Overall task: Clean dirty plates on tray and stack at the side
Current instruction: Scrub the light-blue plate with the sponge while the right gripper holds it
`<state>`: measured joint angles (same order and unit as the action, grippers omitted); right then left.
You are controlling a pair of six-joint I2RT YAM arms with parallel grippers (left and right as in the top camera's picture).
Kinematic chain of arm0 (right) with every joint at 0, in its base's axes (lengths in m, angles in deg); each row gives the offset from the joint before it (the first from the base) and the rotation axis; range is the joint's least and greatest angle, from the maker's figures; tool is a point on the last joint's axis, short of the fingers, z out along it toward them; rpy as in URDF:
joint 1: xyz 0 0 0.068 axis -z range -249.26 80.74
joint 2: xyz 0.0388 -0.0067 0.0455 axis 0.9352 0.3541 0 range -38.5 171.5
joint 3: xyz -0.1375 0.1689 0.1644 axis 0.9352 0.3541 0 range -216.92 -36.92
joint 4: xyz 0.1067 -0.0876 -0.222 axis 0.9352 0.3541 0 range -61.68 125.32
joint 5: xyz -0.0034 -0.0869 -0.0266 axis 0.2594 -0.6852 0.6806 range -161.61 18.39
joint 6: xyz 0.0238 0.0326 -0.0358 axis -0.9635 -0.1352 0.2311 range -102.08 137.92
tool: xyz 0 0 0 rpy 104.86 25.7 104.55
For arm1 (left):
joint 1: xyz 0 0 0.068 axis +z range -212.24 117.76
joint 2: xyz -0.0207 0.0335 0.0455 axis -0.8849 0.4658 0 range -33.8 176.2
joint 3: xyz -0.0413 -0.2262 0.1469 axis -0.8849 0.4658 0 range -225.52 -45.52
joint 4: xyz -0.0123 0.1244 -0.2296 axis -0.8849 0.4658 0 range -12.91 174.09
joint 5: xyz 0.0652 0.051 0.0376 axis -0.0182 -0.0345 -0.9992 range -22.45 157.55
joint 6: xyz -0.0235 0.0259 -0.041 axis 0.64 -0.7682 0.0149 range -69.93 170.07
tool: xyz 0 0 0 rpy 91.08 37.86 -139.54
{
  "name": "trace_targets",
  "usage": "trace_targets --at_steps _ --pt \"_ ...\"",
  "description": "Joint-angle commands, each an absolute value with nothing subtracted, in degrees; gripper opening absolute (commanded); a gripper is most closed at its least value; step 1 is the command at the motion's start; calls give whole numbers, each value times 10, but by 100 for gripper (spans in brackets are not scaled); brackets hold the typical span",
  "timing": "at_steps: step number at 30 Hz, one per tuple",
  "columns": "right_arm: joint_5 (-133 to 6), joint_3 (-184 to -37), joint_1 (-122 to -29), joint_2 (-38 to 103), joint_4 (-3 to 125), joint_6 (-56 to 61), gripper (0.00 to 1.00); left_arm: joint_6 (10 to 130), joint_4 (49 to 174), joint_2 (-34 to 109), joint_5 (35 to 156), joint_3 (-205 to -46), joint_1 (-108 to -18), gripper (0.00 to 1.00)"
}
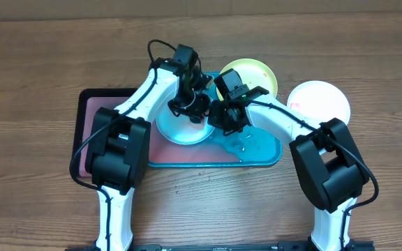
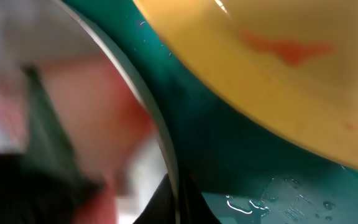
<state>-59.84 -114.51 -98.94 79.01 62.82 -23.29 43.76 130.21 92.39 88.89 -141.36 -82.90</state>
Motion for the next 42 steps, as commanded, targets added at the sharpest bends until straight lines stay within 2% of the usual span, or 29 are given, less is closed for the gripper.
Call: trace_targets --at_steps 1,3,5,8,12,17,20,22,28,32,38,42 --pt "-604 -1150 -991 797 631 -224 4 374 1316 934 972 -1423 -833 4" --pt "-603 -1150 -991 797 631 -224 4 385 1313 934 954 -1423 -830 4" --pt "-603 -1150 -991 797 631 -224 4 447 1296 934 892 -1423 -825 4" --pt "-603 -1150 -991 797 631 -224 4 626 1270 934 716 -1425 -818 4" --pt "-603 -1150 -991 797 631 -224 4 788 1285 934 517 -1426 -817 4" --pt "-603 -1150 -991 797 631 -224 4 861 1336 934 409 -1426 -819 4" --pt "-604 -1150 -991 797 630 -224 4 856 1372 934 416 -1425 -819 4" --pt "-603 -1150 -991 797 630 -224 4 810 1391 934 455 -1425 -819 4" --pt "-603 -1150 -991 797 630 -224 4 545 1404 934 789 -1425 -819 4" --pt "-601 -1150 -991 797 631 -224 4 456 1400 934 946 -1425 -819 4" --pt "-599 -1150 -991 797 631 -224 4 514 1339 934 934 -1425 -816 4" --pt "-599 -1150 -991 797 631 -224 4 622 1274 934 831 -1425 -812 4"
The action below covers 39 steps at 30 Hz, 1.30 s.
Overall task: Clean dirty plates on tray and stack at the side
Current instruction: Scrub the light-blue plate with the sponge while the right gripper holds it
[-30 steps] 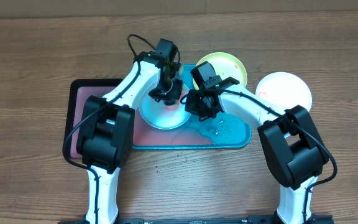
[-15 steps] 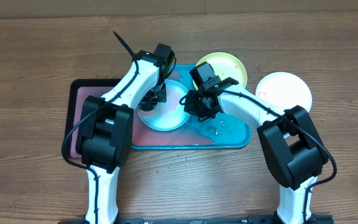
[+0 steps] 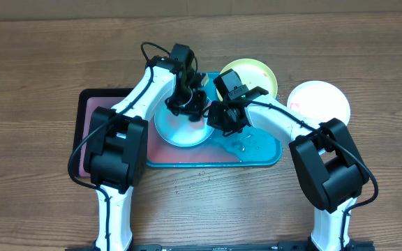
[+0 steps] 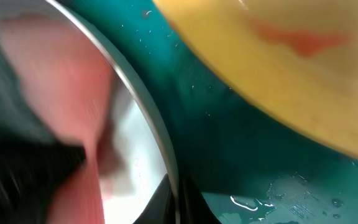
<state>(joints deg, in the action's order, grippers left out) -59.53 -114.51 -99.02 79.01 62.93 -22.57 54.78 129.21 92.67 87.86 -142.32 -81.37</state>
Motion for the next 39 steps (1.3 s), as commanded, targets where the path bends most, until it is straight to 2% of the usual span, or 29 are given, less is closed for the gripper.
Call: trace_targets --at_steps 1,8,13,15,17,22,24,29,33,39 --pt "-599 -1150 -991 797 631 -224 4 655 1262 934 786 -1425 -812 4" --pt "-599 -1150 -991 797 631 -224 4 792 1306 934 497 -1425 -815 4" --pt "-599 -1150 -991 797 630 -224 4 800 1371 934 432 -1425 -815 4" --pt "-599 -1150 -991 797 630 -224 4 779 1388 934 457 -1425 -815 4" --pt "-599 -1150 -991 797 630 -224 4 713 1397 934 535 -1425 -815 4" --pt "-599 -1150 -991 797 629 -224 4 476 1410 934 869 -1425 -815 4" --pt "-599 -1150 -991 797 629 -224 4 418 1416 934 965 -1425 -815 4" --pt "-599 -1150 -991 797 630 -224 4 403 1384 934 987 -1425 -815 4" --pt "-599 -1150 -991 797 630 -224 4 464 1328 934 923 -1425 -810 4" --pt "-599 -1150 -991 797 631 -224 4 673 1278 934 593 -1426 -802 4"
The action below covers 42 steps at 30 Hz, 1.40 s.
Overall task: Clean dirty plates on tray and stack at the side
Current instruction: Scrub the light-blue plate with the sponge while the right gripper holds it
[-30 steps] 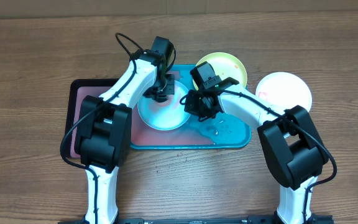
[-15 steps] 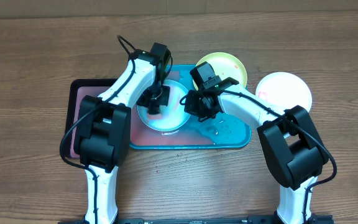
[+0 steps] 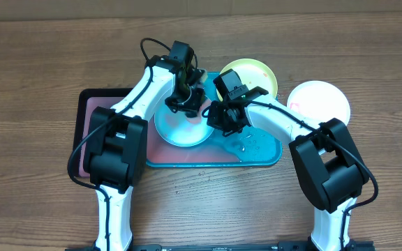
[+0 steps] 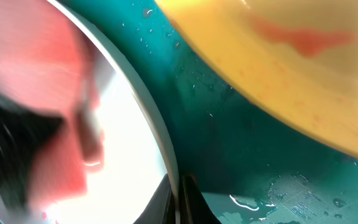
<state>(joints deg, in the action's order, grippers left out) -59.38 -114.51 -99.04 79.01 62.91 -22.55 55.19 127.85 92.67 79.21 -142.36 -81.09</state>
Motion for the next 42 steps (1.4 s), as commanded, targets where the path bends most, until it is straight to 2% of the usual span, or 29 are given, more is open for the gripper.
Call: trace_targets --at_steps 1,5,8,12,17,20,31,34,37,42 --pt "-599 -1150 -991 797 631 -224 4 694 1285 934 545 -1426 -803 4" --pt "-599 -1150 -991 797 630 -224 4 768 1350 934 420 -1426 -807 4" --pt "-599 -1150 -991 797 629 -224 4 790 1400 934 420 -1425 -815 4" --pt "-599 -1150 -991 797 629 -224 4 759 1460 934 511 -1425 -821 4" --pt "-599 -1150 -991 797 629 -224 4 533 1489 934 737 -1425 -822 4" --pt "-599 -1150 -991 797 629 -224 4 457 1485 934 825 -1425 -823 4" --pt "-599 -1150 -991 797 631 -224 4 480 1395 934 835 -1425 -808 4" --pt "-599 -1150 -991 797 631 -224 4 479 1421 934 812 -1425 -806 4" --pt "-599 -1150 -991 797 631 -224 4 489 1463 934 736 -1425 -806 4" --pt "-599 -1150 -991 797 631 -224 4 629 1479 934 535 -1425 -806 4"
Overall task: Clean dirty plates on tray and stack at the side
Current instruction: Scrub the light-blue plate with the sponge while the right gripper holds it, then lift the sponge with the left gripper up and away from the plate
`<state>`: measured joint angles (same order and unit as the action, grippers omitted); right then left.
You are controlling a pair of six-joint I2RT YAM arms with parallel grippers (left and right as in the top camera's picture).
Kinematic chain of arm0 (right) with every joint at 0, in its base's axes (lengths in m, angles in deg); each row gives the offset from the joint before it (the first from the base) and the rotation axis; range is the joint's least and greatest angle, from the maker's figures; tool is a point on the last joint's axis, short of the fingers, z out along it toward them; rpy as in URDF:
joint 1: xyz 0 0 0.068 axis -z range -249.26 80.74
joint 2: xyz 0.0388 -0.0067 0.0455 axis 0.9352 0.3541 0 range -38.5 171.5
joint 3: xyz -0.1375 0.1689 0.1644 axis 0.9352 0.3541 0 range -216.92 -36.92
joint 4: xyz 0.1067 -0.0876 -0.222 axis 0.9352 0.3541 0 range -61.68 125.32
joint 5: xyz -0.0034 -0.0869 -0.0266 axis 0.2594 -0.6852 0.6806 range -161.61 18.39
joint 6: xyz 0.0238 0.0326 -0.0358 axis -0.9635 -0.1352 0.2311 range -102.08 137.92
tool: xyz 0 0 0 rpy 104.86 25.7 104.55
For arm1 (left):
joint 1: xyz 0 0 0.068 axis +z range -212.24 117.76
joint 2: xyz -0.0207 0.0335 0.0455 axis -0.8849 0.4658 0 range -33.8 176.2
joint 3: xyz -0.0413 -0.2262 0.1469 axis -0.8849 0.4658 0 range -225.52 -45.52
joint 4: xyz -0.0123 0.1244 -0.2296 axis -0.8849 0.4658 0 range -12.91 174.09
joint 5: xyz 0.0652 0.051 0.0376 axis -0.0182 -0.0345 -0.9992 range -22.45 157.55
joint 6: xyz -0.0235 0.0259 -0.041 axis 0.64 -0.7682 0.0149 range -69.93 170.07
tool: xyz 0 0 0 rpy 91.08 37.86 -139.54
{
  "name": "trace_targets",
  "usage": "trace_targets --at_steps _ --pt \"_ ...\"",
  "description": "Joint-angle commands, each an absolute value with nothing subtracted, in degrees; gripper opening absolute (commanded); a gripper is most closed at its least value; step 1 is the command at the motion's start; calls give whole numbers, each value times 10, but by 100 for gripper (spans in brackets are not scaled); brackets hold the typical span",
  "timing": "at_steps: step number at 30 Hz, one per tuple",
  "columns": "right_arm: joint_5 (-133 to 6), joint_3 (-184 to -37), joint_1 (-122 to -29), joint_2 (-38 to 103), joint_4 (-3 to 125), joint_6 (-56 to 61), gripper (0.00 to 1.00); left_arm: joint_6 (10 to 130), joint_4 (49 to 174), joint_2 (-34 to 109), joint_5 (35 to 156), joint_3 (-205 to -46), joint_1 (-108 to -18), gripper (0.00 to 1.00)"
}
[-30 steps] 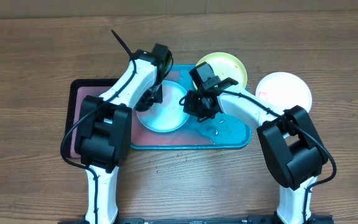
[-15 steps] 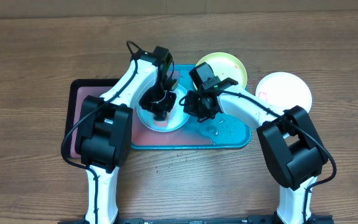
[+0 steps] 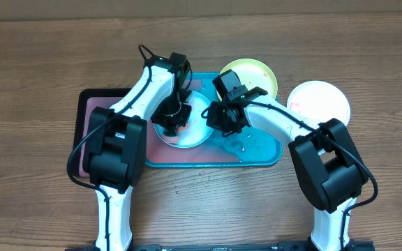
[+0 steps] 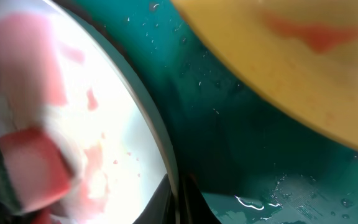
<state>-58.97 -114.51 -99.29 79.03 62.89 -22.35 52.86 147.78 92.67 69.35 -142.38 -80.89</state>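
A pale plate [image 3: 195, 131] lies on the wet teal tray [image 3: 260, 150]. My right gripper [image 3: 218, 118] is shut on its right rim; in the right wrist view the fingertips [image 4: 178, 202] pinch the rim edge. My left gripper [image 3: 172, 118] presses a red sponge [image 4: 33, 171] with a green back onto the plate's near-left part, shut on it. Red smears and specks [image 4: 95, 99] show on the plate [image 4: 123, 130]. A yellow plate [image 3: 251, 75] with a red stain [image 4: 319, 37] sits at the tray's back right.
A white plate [image 3: 319, 101] rests on the wooden table right of the tray. A dark-rimmed pink tray [image 3: 86, 139] lies to the left, partly under the teal one. Water droplets [image 4: 253, 202] pool on the teal tray by my right fingers.
My left gripper and the sponge have shifted from the plate's far edge to its near-left part. The right gripper still holds the rim in the same place.
My right gripper has stayed clamped on the plate's rim throughout. The left gripper held the sponge on the plate's right part, then a little farther back, then at the far edge, and now at the near left.
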Motion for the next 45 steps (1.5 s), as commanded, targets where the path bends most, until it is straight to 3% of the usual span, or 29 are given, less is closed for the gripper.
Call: trace_targets --at_steps 1,4,10,15,19,23,39,45 --pt "-599 -1150 -991 797 631 -224 4 655 1475 934 510 -1425 -806 4" --pt "-599 -1150 -991 797 631 -224 4 706 1445 934 463 -1425 -806 4" --pt "-599 -1150 -991 797 631 -224 4 709 1337 934 502 -1425 -816 4" --pt "-599 -1150 -991 797 631 -224 4 693 1284 934 612 -1425 -830 4" --pt "-599 -1150 -991 797 631 -224 4 572 1276 934 784 -1425 -837 4" --pt "-599 -1150 -991 797 631 -224 4 482 1308 934 902 -1431 -836 4" --pt "-566 -1173 -991 785 662 -180 4 570 1600 932 841 -1794 -679 4" --pt "-701 -1207 -1015 717 735 -161 4 569 1622 932 823 -1795 -673 4"
